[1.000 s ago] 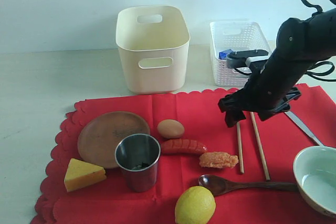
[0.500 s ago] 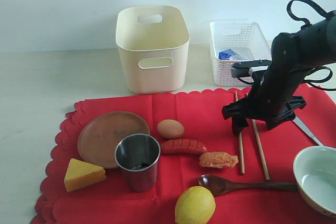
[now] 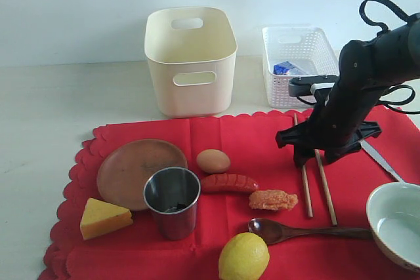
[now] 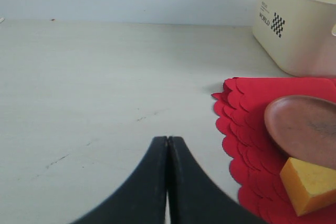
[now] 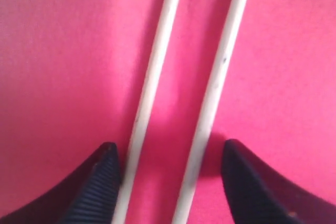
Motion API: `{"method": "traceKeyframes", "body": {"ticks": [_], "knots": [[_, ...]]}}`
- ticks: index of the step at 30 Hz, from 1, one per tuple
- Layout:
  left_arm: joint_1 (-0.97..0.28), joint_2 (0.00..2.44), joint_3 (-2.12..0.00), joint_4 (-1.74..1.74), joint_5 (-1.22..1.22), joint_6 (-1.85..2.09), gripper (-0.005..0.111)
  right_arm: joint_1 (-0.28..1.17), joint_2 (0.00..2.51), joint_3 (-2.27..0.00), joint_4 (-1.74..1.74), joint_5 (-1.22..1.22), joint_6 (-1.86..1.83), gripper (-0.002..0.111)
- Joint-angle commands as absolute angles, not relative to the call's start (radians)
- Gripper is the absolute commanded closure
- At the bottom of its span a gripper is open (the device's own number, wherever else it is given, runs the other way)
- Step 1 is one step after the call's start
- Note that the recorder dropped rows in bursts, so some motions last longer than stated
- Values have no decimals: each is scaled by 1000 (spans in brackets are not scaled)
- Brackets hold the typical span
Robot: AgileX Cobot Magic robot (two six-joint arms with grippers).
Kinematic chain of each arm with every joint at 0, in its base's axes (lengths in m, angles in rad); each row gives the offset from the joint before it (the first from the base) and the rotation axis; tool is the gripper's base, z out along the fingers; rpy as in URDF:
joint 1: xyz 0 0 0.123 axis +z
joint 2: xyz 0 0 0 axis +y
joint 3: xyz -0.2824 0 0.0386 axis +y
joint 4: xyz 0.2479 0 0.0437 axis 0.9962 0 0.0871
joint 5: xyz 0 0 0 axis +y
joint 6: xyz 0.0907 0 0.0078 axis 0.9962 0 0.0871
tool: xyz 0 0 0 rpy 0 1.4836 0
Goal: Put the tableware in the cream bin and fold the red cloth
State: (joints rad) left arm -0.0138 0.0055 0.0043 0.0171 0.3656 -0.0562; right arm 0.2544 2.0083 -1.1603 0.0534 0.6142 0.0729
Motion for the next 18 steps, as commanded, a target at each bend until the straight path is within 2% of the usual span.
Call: {"method": "traceKeyframes", "body": {"ticks": [1,5,9,18], "knots": [[-20,0,0,15,351,-61,107,256,2011,-1155,51,627,77,73],[-20,0,0,15,351,-61,107,256,2013,-1155,51,641,81,93],[-20,0,0,15,351,-61,107,256,2013,-1155,51,649,81,104],[-20,0,0,15,351,-61,107,256,2013,-1155,51,659,81,107]]}}
